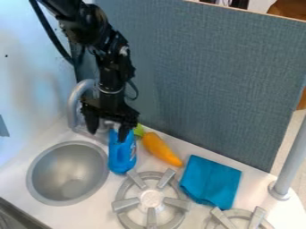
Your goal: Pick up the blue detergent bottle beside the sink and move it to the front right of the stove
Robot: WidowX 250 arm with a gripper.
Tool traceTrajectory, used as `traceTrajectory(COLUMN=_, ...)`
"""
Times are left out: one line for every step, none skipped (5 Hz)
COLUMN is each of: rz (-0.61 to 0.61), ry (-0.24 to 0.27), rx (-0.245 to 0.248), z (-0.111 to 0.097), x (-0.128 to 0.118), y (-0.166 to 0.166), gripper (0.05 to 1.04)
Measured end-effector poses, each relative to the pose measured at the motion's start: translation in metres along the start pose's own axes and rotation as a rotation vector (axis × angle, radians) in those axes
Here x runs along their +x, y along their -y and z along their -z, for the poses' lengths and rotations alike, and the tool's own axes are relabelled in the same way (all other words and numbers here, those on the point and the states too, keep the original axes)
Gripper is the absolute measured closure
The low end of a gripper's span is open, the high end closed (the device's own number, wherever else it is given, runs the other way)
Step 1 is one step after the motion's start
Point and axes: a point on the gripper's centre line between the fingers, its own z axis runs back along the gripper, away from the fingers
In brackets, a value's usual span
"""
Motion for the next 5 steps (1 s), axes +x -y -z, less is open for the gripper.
traceTrajectory(rz=0.007, ry=0.003, rx=-0.009, z=0.003, x=0.005, y=0.009, gripper=0.072)
traceTrajectory(rz=-0.005, ry=0.015, rx=-0.015, z=0.004, x=0.014, y=0.011, gripper=0.072)
traceTrajectory(rz=-0.011, ry=0.015, rx=-0.018, z=0.008, x=0.02, y=0.013, gripper=0.072)
traceTrajectory(rz=-0.019, ry=0.036, rx=-0.021, z=0.004, x=0.029, y=0.014, gripper=0.133)
traceTrajectory(rz=-0.016, ry=0.023, rx=-0.038, z=0.003, x=0.03, y=0.011, gripper=0.396)
